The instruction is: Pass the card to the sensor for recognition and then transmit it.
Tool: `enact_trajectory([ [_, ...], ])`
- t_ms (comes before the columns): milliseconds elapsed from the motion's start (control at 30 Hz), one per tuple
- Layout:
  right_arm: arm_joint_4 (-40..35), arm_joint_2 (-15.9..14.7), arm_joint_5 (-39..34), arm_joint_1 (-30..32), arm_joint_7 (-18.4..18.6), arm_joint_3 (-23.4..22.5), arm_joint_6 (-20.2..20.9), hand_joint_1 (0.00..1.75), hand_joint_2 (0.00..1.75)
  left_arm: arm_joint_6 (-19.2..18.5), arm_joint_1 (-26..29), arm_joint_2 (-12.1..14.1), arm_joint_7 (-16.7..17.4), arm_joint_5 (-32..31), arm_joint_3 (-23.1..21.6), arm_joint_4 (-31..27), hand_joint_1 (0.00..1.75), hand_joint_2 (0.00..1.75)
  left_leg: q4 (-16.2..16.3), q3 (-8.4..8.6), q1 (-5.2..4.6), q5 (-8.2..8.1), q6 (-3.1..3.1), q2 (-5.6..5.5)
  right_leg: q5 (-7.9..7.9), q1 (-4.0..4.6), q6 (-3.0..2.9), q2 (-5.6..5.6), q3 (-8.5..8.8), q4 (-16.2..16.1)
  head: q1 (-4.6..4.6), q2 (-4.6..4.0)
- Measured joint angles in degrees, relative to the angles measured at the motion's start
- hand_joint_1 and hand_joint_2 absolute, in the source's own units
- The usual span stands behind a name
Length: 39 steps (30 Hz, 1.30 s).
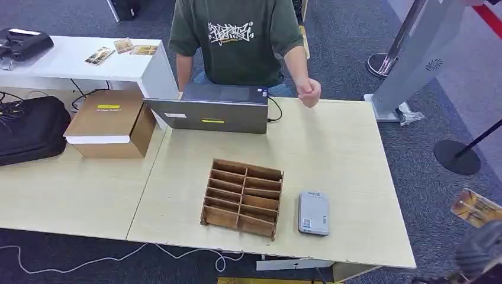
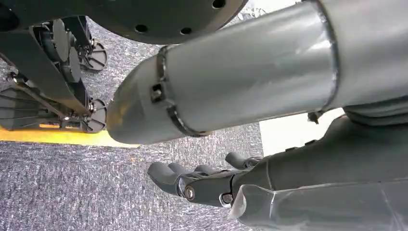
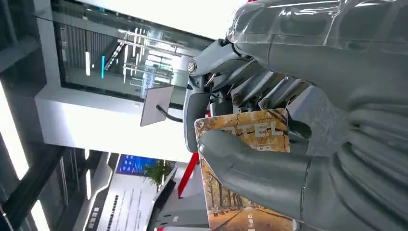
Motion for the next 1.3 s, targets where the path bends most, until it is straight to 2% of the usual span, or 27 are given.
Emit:
enact_trajectory([
  [267,0.77,0.11,1.82,-0.03,-0.66,-0.63,0.00,1.75,1.75,0.33,-0.06,-0.31,0.00,0.00,0.00,0.00,0.00,0.00,-0.01,-0.03,0.00,0.01,-0.01,-0.01,0.00,0.00,0.00,0.00,0.01,0.01,0.02,0.02],
  [400,3.13,0.04,7.63,-1.58,-2.34,-0.63,0.04,1.75,1.75,0.33,-0.22,-0.31,0.00,-0.57,-0.09,0.00,0.00,0.00,-0.01,-0.09,0.00,0.01,0.00,-0.02,0.00,0.00,0.00,-0.03,0.05,0.01,0.02,0.02],
  [533,5.82,-0.72,13.19,-5.58,-2.49,-0.63,0.04,1.75,1.75,0.35,-0.45,-0.28,0.00,-1.51,-1.03,0.00,0.00,0.00,-0.02,-0.10,0.00,0.02,-0.01,-0.02,0.02,0.00,0.00,-0.04,0.09,0.02,0.04,0.02],
  [667,10.15,-1.77,21.47,-12.40,-0.89,-0.63,0.04,1.75,1.75,0.35,-0.88,-0.20,0.00,-2.84,-1.57,0.00,0.00,0.00,-0.01,-0.07,0.00,0.07,-0.01,-0.02,0.05,0.00,0.00,-0.04,0.14,0.05,0.07,0.02],
  [800,17.23,-2.25,32.09,-22.96,0.13,-0.63,0.07,1.75,1.75,0.44,-1.08,-0.09,0.00,-4.46,-1.97,-0.02,0.00,0.00,-0.01,-0.02,0.00,0.12,-0.02,0.02,0.11,0.00,0.01,0.04,0.12,0.11,0.09,0.02],
  [867,22.08,-1.44,38.89,-30.28,0.74,-0.65,0.07,1.75,1.75,0.50,-1.28,0.02,0.00,-5.29,-2.05,-0.02,0.00,0.00,0.01,0.07,-0.02,0.22,-0.13,0.30,0.28,-0.01,-0.12,0.26,-0.04,0.14,0.02,0.02],
  [967,26.80,0.13,46.56,-37.32,1.66,-0.65,0.04,1.75,1.75,0.50,-1.62,0.26,0.02,-6.82,-2.32,-0.07,0.00,0.00,0.01,0.02,0.03,0.32,-0.11,0.16,0.28,0.00,-0.12,0.16,-0.01,0.16,0.00,0.02],
  [1033,30.26,0.88,54.07,-41.91,5.04,-0.61,0.04,1.75,1.75,0.52,-1.63,0.44,0.20,-8.29,-2.34,-0.11,0.00,0.00,0.00,-0.05,0.03,0.34,-0.15,0.19,0.28,0.01,-0.12,0.20,-0.10,0.25,0.02,0.02],
  [1067,32.75,0.92,59.01,-44.41,8.78,-0.02,0.04,1.75,1.75,0.50,-1.71,0.59,0.33,-9.05,-2.34,-0.15,0.00,0.00,0.01,-0.05,0.02,0.35,-0.17,0.23,0.29,0.00,-0.13,0.23,-0.17,0.27,0.00,0.00],
  [1133,36.90,0.13,63.94,-48.41,19.39,2.70,0.04,1.75,1.75,0.50,-2.00,0.77,0.72,-10.17,-2.36,-0.26,0.00,0.00,0.01,-0.07,0.02,0.36,-0.18,0.23,0.30,0.00,-0.13,0.23,-0.16,0.27,-0.02,0.02],
  [1200,41.85,-2.96,64.63,-52.33,32.90,9.49,0.04,1.75,1.75,0.48,-2.02,1.03,0.74,-11.26,-2.36,-0.50,0.00,0.00,0.01,-0.17,0.00,0.44,-0.18,0.14,0.33,-0.01,-0.12,0.16,-0.21,0.29,0.02,0.00],
  [1233,44.36,-4.97,64.91,-54.38,37.94,14.09,0.04,1.75,1.75,0.48,-1.95,1.09,0.74,-11.59,-2.36,-0.61,0.00,0.00,0.01,-0.18,-0.01,0.44,-0.18,0.20,0.36,-0.02,-0.15,0.22,-0.29,0.29,0.07,0.02],
  [1300,48.99,-7.63,65.07,-58.51,43.90,22.38,0.04,1.75,1.75,0.42,-1.94,1.29,0.76,-12.35,-2.36,-0.66,0.00,0.00,0.01,-0.20,-0.01,0.44,-0.18,0.30,0.42,-0.01,-0.22,0.30,-0.37,0.29,0.07,0.02],
])
